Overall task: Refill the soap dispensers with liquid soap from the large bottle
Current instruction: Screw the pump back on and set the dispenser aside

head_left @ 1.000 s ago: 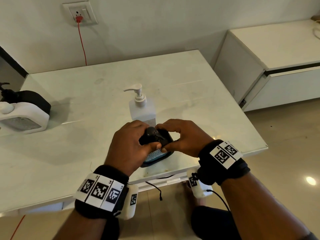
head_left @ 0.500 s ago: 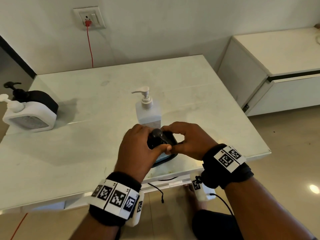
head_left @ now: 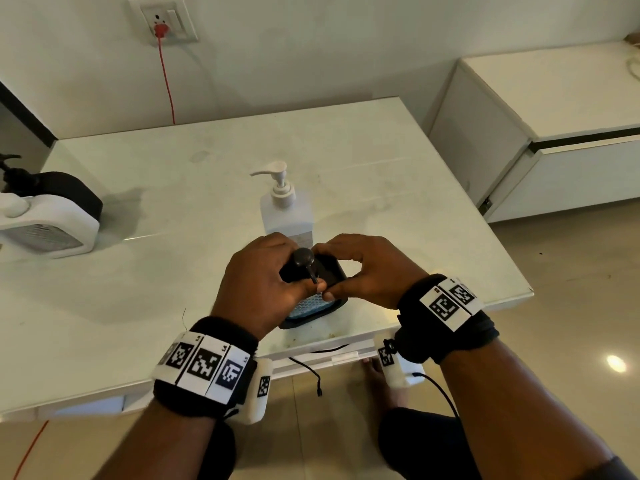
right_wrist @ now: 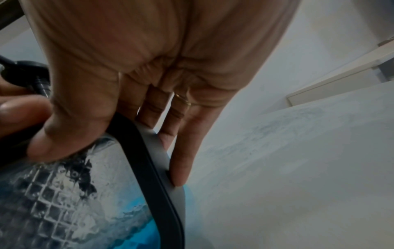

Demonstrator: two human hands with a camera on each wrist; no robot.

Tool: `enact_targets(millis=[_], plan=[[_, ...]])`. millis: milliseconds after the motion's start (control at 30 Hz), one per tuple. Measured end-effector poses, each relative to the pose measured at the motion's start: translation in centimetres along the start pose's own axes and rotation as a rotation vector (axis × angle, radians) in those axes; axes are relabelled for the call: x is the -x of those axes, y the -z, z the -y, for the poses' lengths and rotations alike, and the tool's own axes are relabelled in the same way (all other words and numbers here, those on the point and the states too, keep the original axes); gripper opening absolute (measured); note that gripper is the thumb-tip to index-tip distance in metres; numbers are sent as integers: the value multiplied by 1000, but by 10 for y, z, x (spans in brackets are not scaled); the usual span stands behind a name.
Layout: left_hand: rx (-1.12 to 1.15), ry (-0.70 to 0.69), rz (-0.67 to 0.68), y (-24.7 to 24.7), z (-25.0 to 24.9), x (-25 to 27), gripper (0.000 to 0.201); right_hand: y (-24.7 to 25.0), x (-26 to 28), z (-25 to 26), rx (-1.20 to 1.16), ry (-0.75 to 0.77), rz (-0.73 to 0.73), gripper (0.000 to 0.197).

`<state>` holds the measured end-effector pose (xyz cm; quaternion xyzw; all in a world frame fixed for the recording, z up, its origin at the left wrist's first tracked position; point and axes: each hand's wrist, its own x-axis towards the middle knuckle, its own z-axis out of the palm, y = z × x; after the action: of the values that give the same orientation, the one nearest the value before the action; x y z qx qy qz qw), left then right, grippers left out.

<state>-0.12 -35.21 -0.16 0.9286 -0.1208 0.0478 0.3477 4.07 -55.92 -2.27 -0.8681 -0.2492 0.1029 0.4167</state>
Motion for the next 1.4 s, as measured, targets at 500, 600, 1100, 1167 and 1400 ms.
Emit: enact_targets(millis=[500,600,1100,1167,1400], plan=[[66,-15,34,3,5,-3,31,2,1,5,-28,-21,10,62],[38,-5,14,1,4,1,29,0,2,5,-52,-51,-5,62],[18,98,-77,1,-5,11,34,-2,4,13,18,-100,-29,64],[15,116,-81,0,-9,12,33,-2,5,13,35,-88,-27,64],[-37,73,-82,-8,-12,10,25,-1,3,14,130,-14,-18,60]])
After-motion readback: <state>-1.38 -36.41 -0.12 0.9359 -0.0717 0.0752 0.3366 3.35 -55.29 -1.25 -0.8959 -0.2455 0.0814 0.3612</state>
